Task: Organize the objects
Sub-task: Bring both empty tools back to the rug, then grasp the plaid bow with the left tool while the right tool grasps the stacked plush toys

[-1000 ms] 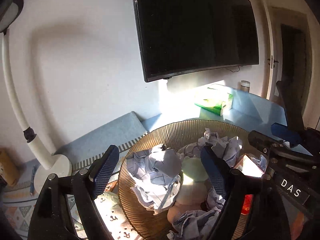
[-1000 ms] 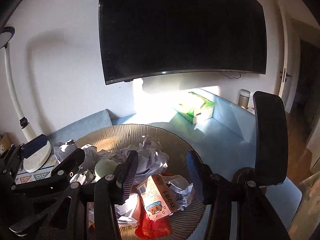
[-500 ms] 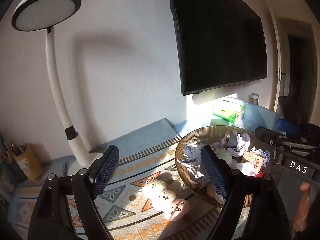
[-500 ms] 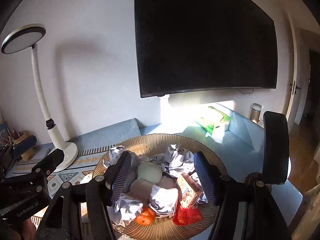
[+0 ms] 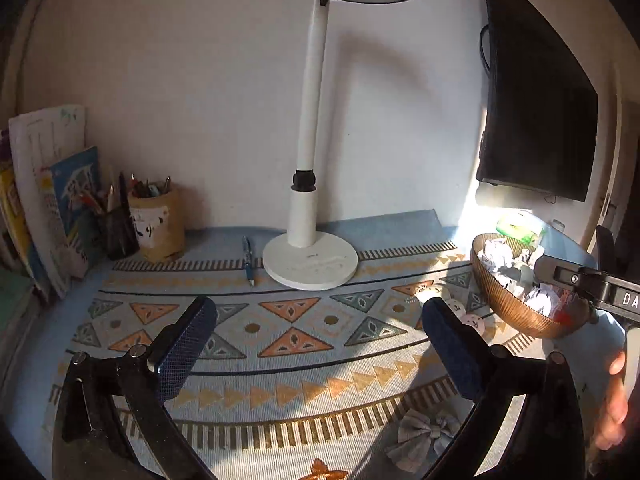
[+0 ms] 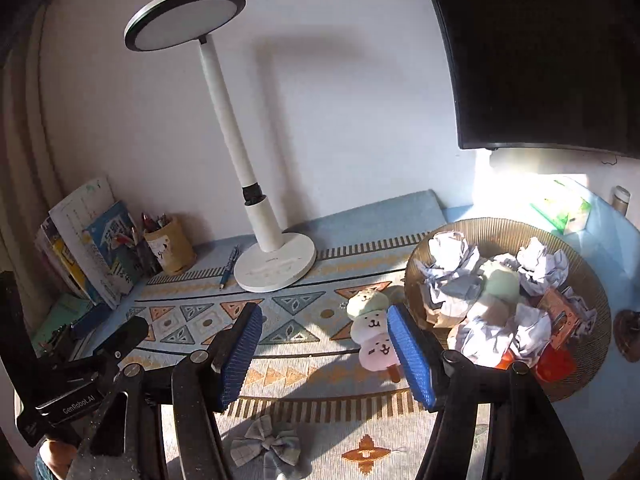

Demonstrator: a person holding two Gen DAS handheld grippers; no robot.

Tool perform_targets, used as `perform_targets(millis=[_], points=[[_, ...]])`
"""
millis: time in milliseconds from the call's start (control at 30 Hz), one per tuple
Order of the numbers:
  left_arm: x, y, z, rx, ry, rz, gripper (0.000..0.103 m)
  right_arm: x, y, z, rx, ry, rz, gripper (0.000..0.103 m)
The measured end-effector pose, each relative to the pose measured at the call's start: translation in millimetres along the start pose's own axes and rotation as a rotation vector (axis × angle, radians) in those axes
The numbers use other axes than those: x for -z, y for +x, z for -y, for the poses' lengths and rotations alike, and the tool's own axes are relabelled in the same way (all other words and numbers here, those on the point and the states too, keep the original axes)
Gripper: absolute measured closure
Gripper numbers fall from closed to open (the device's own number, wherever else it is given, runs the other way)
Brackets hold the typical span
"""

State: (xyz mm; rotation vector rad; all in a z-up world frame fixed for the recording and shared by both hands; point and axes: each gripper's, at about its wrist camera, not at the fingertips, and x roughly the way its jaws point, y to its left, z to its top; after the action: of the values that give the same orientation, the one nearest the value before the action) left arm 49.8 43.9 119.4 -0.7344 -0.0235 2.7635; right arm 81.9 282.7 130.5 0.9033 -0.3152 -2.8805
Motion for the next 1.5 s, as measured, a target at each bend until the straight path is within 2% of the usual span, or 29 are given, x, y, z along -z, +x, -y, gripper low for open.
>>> perform_targets(millis=[167, 333, 600, 767, 900, 1033, 1133, 1167, 1200, 1233, 1267, 1300, 1333, 1400, 1500], points=[[54, 21, 0, 0.148, -0.012, -0.200, 0.000, 46, 37, 2, 0.027, 0.035, -0.135, 0.039], [84, 34, 8, 0.209, -0.012, -0.308, 0.000, 68, 65, 20, 0.075, 0.090, -0.210, 0.039], [88, 35, 26, 0.226, 0.085, -0.330, 0.000, 51, 102, 45, 0.157, 0.181, -0.229, 0.039], [91, 34, 35, 0.251, 0.142, -0.337, 0.000, 46, 121, 51, 0.146, 0.223, -0.241, 0.039], [92, 37, 46, 0.251, 0.184, -0.351, 0.000, 43, 129, 55, 0.174, 0.243, -0.225, 0.039], [90, 44, 60, 0.337, 0.134, -0.389, 0.000, 37, 138, 60, 0.179, 0.259, -0.219, 0.039], [88, 58, 71, 0.314, 0.115, -0.421, 0.000, 33, 143, 62, 0.165, 0.258, -0.218, 0.039], [88, 64, 73, 0.298, 0.109, -0.433, 0.000, 33, 145, 62, 0.167, 0.252, -0.218, 0.043], [88, 69, 74, 0.281, 0.104, -0.442, 0.003, 33, 145, 63, 0.176, 0.249, -0.215, 0.048], [88, 75, 75, 0.269, 0.104, -0.456, 0.013, 33, 145, 63, 0.175, 0.251, -0.214, 0.061], [87, 77, 77, 0.251, 0.114, -0.452, 0.016, 34, 144, 64, 0.162, 0.256, -0.216, 0.066], [86, 77, 79, 0.240, 0.124, -0.444, 0.027, 35, 143, 65, 0.150, 0.260, -0.212, 0.067], [86, 77, 80, 0.235, 0.134, -0.439, 0.043, 36, 141, 65, 0.135, 0.265, -0.210, 0.068], [85, 77, 78, 0.228, 0.133, -0.432, 0.050, 38, 134, 64, 0.130, 0.262, -0.201, 0.069], [83, 74, 65, 0.239, 0.086, -0.423, 0.052, 45, 114, 56, 0.129, 0.229, -0.179, 0.069]])
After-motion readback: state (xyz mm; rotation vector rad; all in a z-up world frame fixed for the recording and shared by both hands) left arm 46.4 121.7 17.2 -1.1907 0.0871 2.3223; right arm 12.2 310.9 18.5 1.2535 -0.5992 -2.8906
